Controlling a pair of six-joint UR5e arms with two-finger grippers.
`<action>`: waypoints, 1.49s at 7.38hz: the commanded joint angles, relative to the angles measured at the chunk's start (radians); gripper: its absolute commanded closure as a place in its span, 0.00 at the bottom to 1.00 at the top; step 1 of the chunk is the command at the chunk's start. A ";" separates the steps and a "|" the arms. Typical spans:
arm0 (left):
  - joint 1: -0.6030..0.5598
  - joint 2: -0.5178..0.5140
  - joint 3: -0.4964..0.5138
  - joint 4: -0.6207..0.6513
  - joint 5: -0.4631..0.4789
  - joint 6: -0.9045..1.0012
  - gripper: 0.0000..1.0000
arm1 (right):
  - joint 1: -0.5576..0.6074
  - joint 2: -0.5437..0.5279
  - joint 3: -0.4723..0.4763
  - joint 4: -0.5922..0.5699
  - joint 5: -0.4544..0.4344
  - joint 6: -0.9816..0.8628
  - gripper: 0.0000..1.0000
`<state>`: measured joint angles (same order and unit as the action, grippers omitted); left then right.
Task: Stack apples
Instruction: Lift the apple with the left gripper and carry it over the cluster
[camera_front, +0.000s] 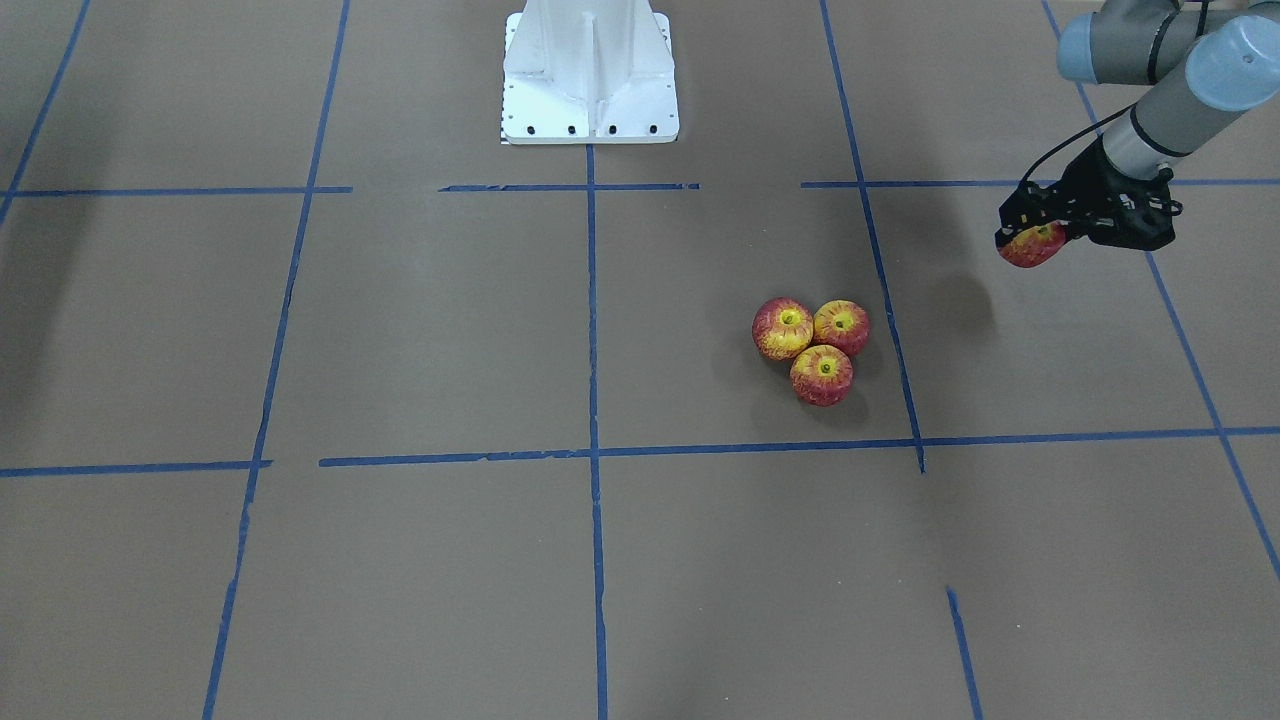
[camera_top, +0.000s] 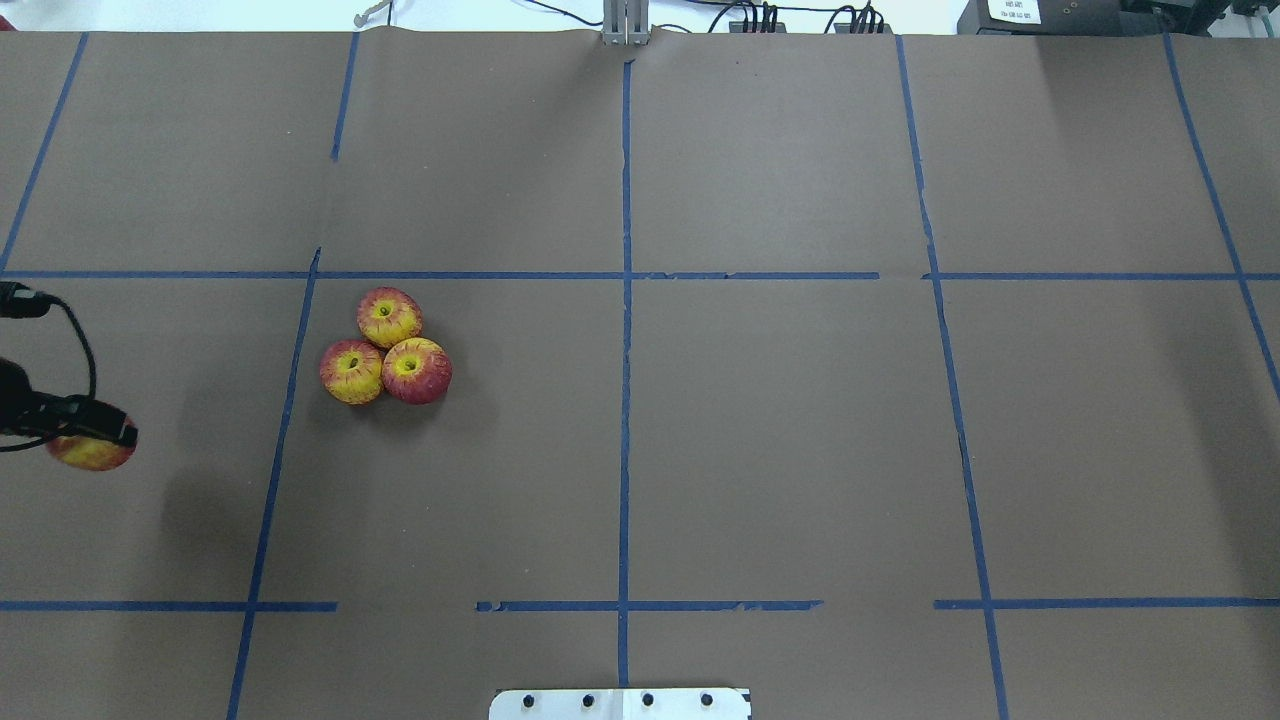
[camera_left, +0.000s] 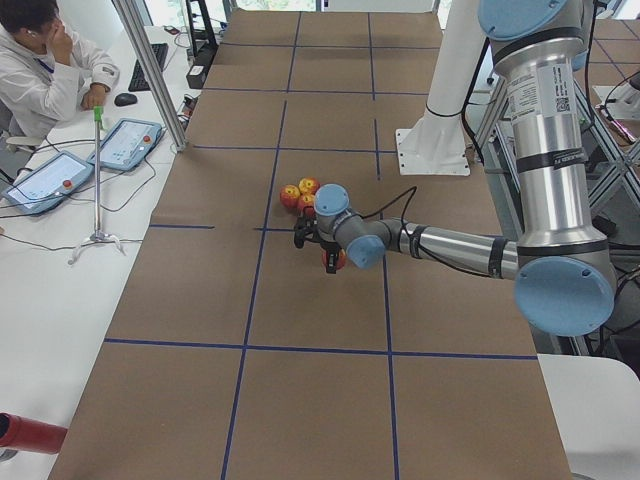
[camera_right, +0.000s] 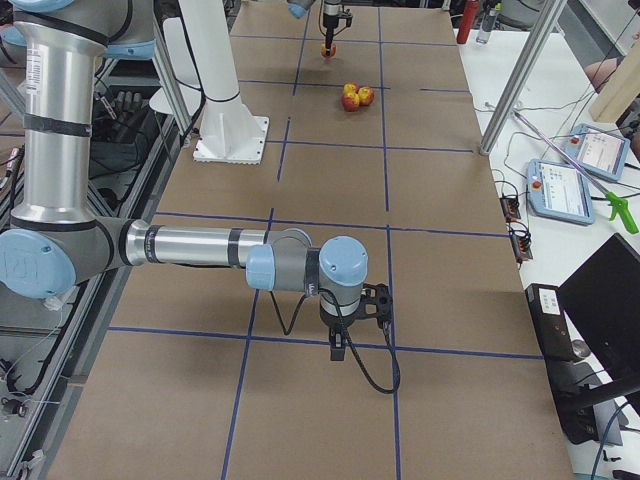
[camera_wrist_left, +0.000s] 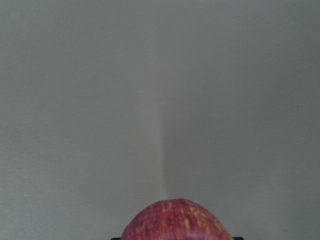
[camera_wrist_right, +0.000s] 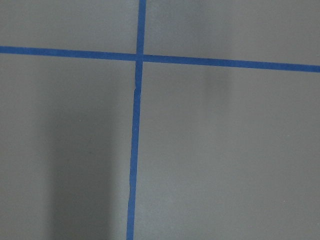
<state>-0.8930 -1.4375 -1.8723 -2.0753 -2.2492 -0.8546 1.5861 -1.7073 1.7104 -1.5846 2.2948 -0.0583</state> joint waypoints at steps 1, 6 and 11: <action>0.000 -0.321 0.008 0.411 0.010 -0.009 1.00 | 0.000 0.000 0.000 0.000 0.000 0.000 0.00; 0.015 -0.540 0.111 0.442 0.051 -0.167 1.00 | 0.000 0.000 0.000 0.000 0.000 0.000 0.00; 0.115 -0.558 0.117 0.440 0.114 -0.245 1.00 | 0.000 0.000 0.000 0.000 0.000 0.000 0.00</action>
<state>-0.7938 -1.9907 -1.7541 -1.6351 -2.1363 -1.0817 1.5861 -1.7073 1.7104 -1.5846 2.2948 -0.0583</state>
